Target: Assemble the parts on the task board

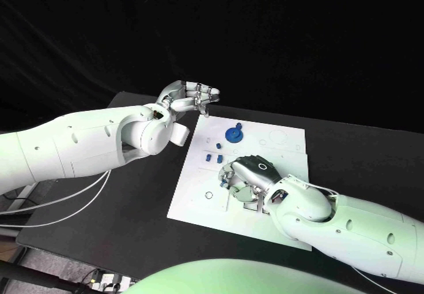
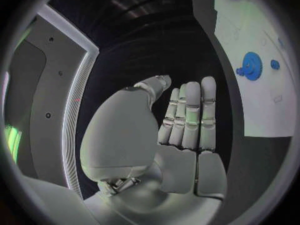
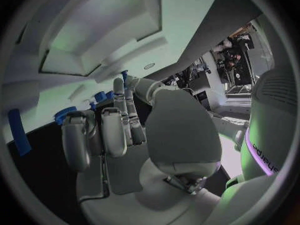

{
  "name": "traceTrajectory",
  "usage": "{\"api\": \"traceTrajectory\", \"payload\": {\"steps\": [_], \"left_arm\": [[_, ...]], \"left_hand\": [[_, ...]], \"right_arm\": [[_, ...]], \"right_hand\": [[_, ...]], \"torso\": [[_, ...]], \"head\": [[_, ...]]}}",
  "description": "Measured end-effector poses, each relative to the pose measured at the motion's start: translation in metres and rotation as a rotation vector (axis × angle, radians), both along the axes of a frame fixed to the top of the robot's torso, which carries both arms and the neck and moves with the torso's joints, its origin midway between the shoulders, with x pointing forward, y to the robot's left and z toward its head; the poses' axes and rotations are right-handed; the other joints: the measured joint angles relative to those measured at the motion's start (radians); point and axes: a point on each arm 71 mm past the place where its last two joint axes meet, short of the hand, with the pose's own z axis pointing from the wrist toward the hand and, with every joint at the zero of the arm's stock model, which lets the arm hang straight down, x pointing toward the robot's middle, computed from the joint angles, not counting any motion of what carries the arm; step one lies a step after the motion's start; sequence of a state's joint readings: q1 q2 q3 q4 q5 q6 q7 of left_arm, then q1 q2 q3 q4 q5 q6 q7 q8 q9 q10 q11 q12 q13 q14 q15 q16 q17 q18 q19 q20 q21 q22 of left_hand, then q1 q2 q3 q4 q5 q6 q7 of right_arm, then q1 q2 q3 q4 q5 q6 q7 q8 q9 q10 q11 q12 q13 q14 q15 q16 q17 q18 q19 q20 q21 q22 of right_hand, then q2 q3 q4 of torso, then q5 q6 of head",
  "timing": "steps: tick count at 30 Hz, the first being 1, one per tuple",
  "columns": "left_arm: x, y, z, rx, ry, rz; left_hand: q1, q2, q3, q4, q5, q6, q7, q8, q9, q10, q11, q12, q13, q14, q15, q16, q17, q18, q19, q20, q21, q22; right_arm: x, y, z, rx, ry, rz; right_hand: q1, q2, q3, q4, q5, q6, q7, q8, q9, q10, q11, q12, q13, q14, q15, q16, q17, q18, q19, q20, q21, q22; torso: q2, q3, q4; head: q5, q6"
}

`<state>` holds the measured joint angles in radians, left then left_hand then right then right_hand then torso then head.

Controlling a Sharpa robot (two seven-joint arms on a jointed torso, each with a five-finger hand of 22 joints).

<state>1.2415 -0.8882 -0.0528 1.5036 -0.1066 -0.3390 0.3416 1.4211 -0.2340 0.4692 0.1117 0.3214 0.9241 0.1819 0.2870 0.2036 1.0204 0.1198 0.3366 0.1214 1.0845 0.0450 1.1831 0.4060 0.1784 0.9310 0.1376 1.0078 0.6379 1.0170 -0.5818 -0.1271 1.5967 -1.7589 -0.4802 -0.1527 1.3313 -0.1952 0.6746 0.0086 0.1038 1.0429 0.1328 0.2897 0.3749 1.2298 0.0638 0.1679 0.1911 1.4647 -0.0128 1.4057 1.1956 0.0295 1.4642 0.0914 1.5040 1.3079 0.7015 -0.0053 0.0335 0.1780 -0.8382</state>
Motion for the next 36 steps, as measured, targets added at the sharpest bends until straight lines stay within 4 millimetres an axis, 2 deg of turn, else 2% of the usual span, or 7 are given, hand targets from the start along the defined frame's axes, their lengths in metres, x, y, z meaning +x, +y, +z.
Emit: {"api": "traceTrajectory", "payload": {"steps": [5, 19, 22, 25, 28, 31, 36], "left_arm": [[0.0000, 0.0000, 0.0001, 0.000, 0.000, 0.000], [0.0000, -0.0008, -0.0002, 0.001, 0.003, -0.002], [0.0000, -0.0008, -0.0002, 0.002, 0.004, -0.002], [0.0000, -0.0008, -0.0003, 0.002, 0.004, -0.002], [0.0000, -0.0008, -0.0003, 0.002, 0.005, -0.002], [0.0000, -0.0008, -0.0003, 0.002, 0.005, -0.002], [0.0000, -0.0005, -0.0004, 0.003, 0.006, -0.001]], "left_hand": [[0.000, 0.000, 0.000, 0.000, 0.000, 0.000, 0.000, 0.000, 0.000, -0.006, 0.005, 0.003, 0.001, 0.000, 0.000, 0.000, -0.001, 0.000, 0.000, 0.000, 0.000, -0.001], [0.000, 0.000, 0.000, 0.000, 0.000, 0.000, 0.000, 0.000, 0.000, -0.009, 0.002, 0.004, 0.001, 0.000, 0.000, 0.000, -0.001, 0.000, 0.000, 0.000, 0.000, -0.001], [0.000, 0.000, 0.000, 0.000, 0.000, 0.000, 0.000, 0.000, 0.000, -0.009, 0.002, 0.004, 0.001, 0.000, 0.000, 0.000, -0.001, 0.000, 0.000, 0.000, 0.000, -0.001], [0.000, 0.000, 0.000, 0.000, 0.000, 0.000, 0.000, 0.000, 0.000, -0.009, 0.002, 0.004, 0.001, 0.000, 0.000, 0.000, -0.001, 0.000, 0.000, 0.000, 0.000, -0.001], [0.000, 0.000, 0.000, 0.000, 0.000, -0.004, 0.004, 0.000, 0.000, -0.009, 0.002, 0.004, 0.001, 0.000, 0.000, 0.000, -0.001, 0.000, 0.000, 0.000, 0.000, -0.001], [0.000, 0.000, 0.000, 0.000, 0.000, -0.004, 0.004, 0.000, 0.000, -0.009, 0.002, 0.004, 0.001, 0.000, 0.000, 0.000, -0.001, 0.000, 0.000, 0.000, 0.000, -0.001], [0.000, 0.000, 0.000, 0.000, 0.000, -0.004, 0.004, 0.000, 0.000, -0.009, 0.002, 0.004, 0.001, 0.000, 0.000, 0.000, -0.001, 0.000, 0.000, 0.000, 0.000, -0.001]], "right_arm": [[-0.0011, 0.0009, -0.0017, -0.011, 0.006, 0.007], [0.0000, 0.0017, -0.0022, -0.030, 0.005, 0.010], [0.0002, 0.0015, -0.0028, -0.034, 0.005, 0.009], [0.0000, 0.0013, -0.0029, -0.036, 0.004, 0.010], [-0.0005, 0.0010, -0.0029, -0.035, 0.002, 0.010], [-0.0013, -0.0006, -0.0029, -0.034, 0.001, 0.007], [-0.0033, -0.0066, -0.0009, -0.028, -0.002, -0.005]], "right_hand": [[-0.005, 0.005, 0.000, 0.000, 0.000, 0.000, 0.000, 0.000, 0.002, 0.000, 0.000, -0.004, 0.000, 0.000, 0.000, 0.000, 0.000, 0.000, 0.000, 0.000, 0.000, 0.000], [-0.027, -0.008, -0.009, -0.003, 0.000, -0.007, 0.003, -0.002, 0.001, -0.002, 0.002, -0.016, -0.002, 0.000, 0.000, 0.000, -0.004, 0.000, 0.000, 0.000, -0.009, 0.000], [-0.044, -0.025, -0.015, 0.001, 0.007, -0.036, 0.014, -0.022, -0.005, -0.027, 0.012, -0.031, -0.006, 0.001, 0.001, 0.000, -0.010, 0.000, 0.000, 0.000, -0.019, 0.000], [-0.063, -0.043, -0.028, 0.003, 0.022, -0.081, 0.022, -0.051, -0.016, -0.051, 0.022, -0.049, -0.012, 0.000, 0.011, 0.000, -0.016, 0.000, 0.004, 0.004, -0.038, 0.000], [-0.072, -0.053, -0.038, 0.003, 0.022, -0.124, 0.019, -0.079, -0.025, -0.071, 0.022, -0.058, -0.025, 0.000, 0.011, -0.004, -0.023, 0.000, 0.002, 0.009, -0.060, 0.000], [-0.072, -0.054, -0.040, 0.001, 0.022, -0.135, 0.013, -0.085, -0.028, -0.075, 0.019, -0.066, -0.029, 0.000, 0.011, -0.004, -0.025, 0.000, 0.002, 0.009, -0.062, 0.000], [-0.072, -0.054, -0.044, 0.002, 0.022, -0.135, 0.013, -0.085, -0.028, -0.080, 0.020, -0.062, -0.025, 0.000, 0.011, -0.004, -0.026, 0.000, 0.002, 0.009, -0.062, 0.000]], "torso": [[0.000, -0.0001, -0.0006], [-0.001, -0.0001, 0.0001], [-0.001, 0.0000, 0.0000], [-0.001, -0.0001, -0.0006], [-0.001, 0.0003, -0.0004], [-0.001, 0.0006, -0.0001], [0.000, 0.0006, 0.0000]], "head": [[0.001, -0.002], [0.000, -0.002], [0.001, -0.002], [0.001, 0.000], [0.000, 0.001], [0.000, 0.002], [-0.002, 0.004]]}}
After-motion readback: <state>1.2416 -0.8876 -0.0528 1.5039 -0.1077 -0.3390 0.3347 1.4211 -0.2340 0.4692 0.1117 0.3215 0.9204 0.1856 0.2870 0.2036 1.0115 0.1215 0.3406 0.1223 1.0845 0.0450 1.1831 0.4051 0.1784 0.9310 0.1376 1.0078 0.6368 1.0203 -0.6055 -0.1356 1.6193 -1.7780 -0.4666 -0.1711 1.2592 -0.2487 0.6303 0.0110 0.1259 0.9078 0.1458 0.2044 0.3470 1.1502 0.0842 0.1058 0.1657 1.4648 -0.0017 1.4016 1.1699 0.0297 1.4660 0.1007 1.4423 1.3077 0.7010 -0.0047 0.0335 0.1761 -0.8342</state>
